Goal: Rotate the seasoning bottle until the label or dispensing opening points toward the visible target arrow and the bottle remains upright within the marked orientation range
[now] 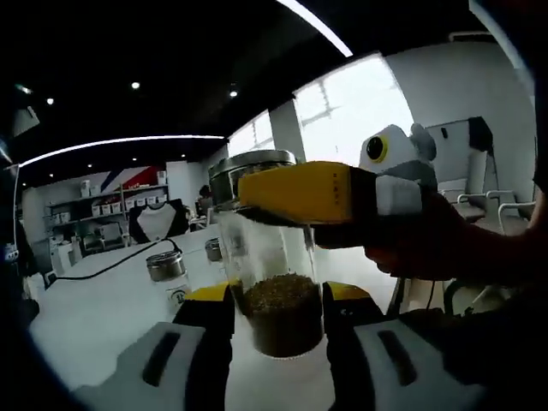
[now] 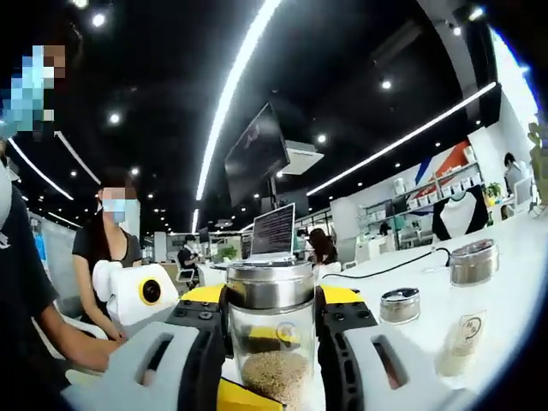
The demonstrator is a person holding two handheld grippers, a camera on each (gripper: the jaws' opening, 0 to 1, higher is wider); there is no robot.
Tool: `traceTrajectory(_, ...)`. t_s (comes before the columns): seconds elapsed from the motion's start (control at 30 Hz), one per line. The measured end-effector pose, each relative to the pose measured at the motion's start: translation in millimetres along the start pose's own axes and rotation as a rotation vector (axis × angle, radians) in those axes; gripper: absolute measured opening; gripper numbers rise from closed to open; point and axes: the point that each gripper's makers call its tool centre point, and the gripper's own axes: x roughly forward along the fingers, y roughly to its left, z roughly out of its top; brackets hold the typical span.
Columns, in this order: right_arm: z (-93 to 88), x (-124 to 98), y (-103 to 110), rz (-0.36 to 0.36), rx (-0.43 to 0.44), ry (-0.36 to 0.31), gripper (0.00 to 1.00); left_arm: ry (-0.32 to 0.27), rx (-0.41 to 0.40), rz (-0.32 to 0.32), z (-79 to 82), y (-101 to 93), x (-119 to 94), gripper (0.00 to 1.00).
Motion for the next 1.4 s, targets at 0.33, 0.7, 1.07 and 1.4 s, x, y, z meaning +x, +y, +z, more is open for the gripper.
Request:
traceTrajectory(0.33,-2.7,11,0,-0.082,-0.073,0.041,0.39,-0.002,0.028,0.059,-4.3,9.7,0,0.43)
traceTrajectory(0.7,5.1,-4,32,0.164,-0.048,0.059,0.38,-0.124,-0.242,-0.276,15.8,-13.6,-7,0.44)
traceTrajectory(1.07,10.0,-16,42,0.285,0.079,0.046,0.39,-0.135,-0.349,-0.456,21.4,-35.0,-17,0.44)
traceTrajectory(1.4,4.2,-8,10,0.066,0.158,-0.019,0.39,-0.059,-0.107,-0.147,9.5,-10.6,-3,0.43)
